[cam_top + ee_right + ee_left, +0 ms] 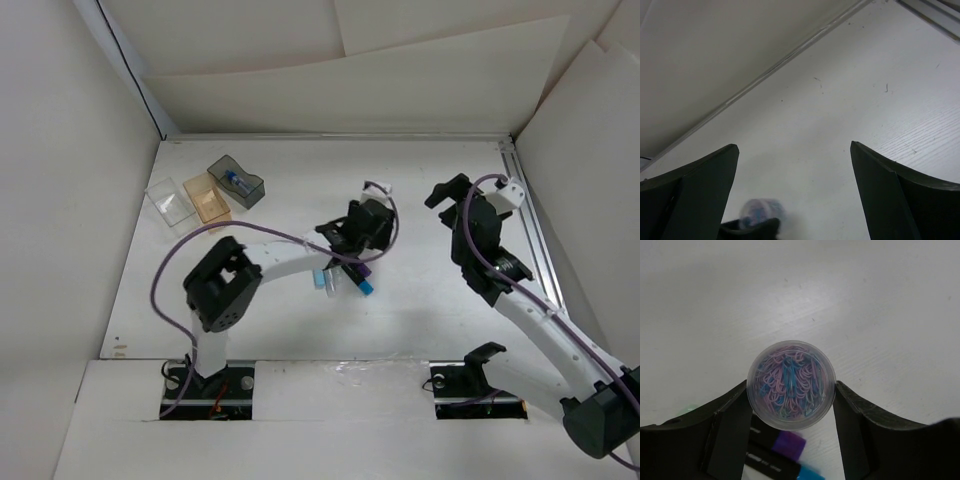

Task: Sort the stationery into containers
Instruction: Pick up the stationery from the center of the board, then place the stationery in the storage box, then pick up the pen from the center of the board, then place the pen in the storage box, then pick up the pen from the center of the board, then place the pen in the storage box.

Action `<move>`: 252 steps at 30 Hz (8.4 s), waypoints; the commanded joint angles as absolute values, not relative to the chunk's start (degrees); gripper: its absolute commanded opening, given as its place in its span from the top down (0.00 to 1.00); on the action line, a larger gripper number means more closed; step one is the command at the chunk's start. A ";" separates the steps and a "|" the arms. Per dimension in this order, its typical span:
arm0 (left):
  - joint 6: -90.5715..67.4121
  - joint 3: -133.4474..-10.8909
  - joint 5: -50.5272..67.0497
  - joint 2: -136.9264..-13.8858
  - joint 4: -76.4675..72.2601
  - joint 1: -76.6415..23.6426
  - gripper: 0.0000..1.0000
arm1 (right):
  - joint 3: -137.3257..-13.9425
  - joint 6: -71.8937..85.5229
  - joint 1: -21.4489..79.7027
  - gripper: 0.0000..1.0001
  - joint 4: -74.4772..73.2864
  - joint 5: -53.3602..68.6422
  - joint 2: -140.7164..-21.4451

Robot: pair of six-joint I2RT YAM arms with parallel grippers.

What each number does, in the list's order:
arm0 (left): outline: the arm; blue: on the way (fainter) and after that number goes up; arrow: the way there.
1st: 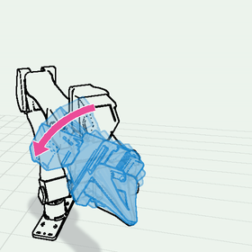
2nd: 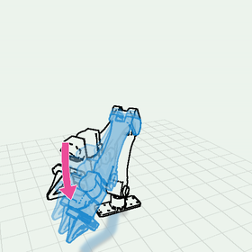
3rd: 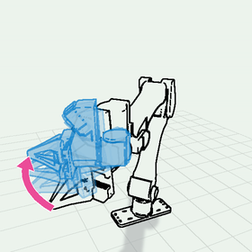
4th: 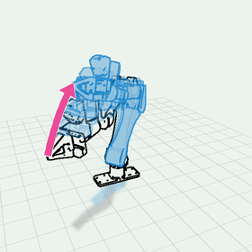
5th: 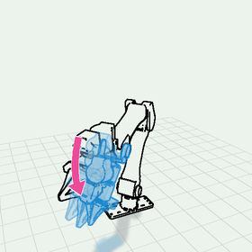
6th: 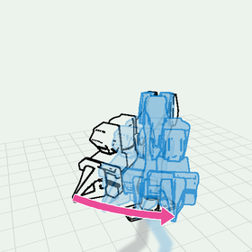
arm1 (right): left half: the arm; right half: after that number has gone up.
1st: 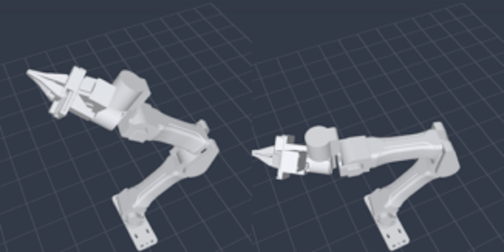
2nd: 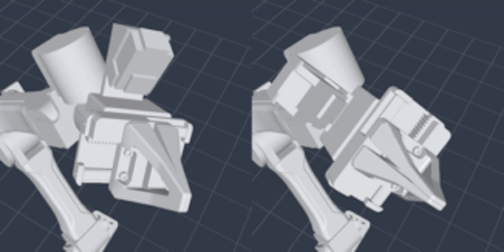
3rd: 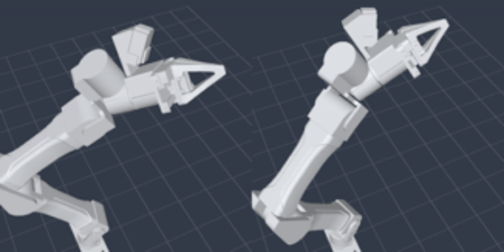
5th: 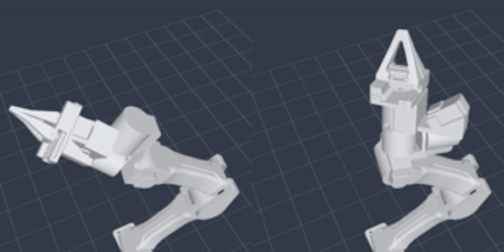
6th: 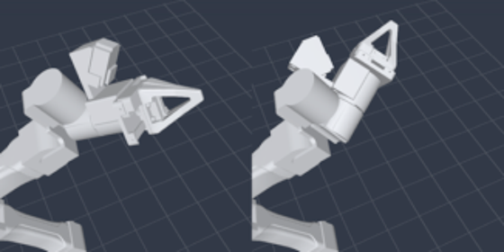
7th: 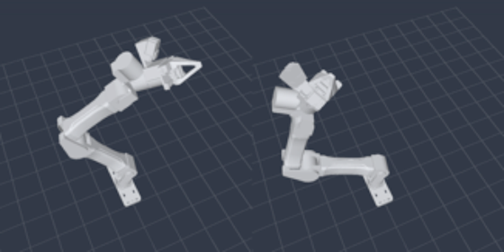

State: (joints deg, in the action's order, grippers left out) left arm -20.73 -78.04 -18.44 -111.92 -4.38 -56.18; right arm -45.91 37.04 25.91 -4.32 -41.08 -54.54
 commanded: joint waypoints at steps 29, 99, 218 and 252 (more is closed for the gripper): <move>-27.86 -93.34 -19.95 -115.49 1.49 -7.12 0.75 | -48.96 32.43 31.90 0.02 2.99 -31.20 -67.32; -37.79 -46.66 -18.71 -93.60 -6.06 -45.79 0.61 | -49.48 31.90 32.96 0.71 2.99 -32.09 -70.14; -48.77 -57.57 -36.21 -102.93 6.32 -58.10 0.94 | -50.01 31.38 34.01 0.69 2.99 -31.90 -70.22; -38.85 -70.31 -17.83 -98.44 -0.97 0.78 1.00 | -51.06 30.85 35.07 0.69 2.99 -31.38 -71.81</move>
State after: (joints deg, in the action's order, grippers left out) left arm -40.07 -70.65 -18.11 -99.53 0.58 -1.32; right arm -48.31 31.31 34.59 0.49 -31.00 -71.96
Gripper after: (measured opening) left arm 0.128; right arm 0.308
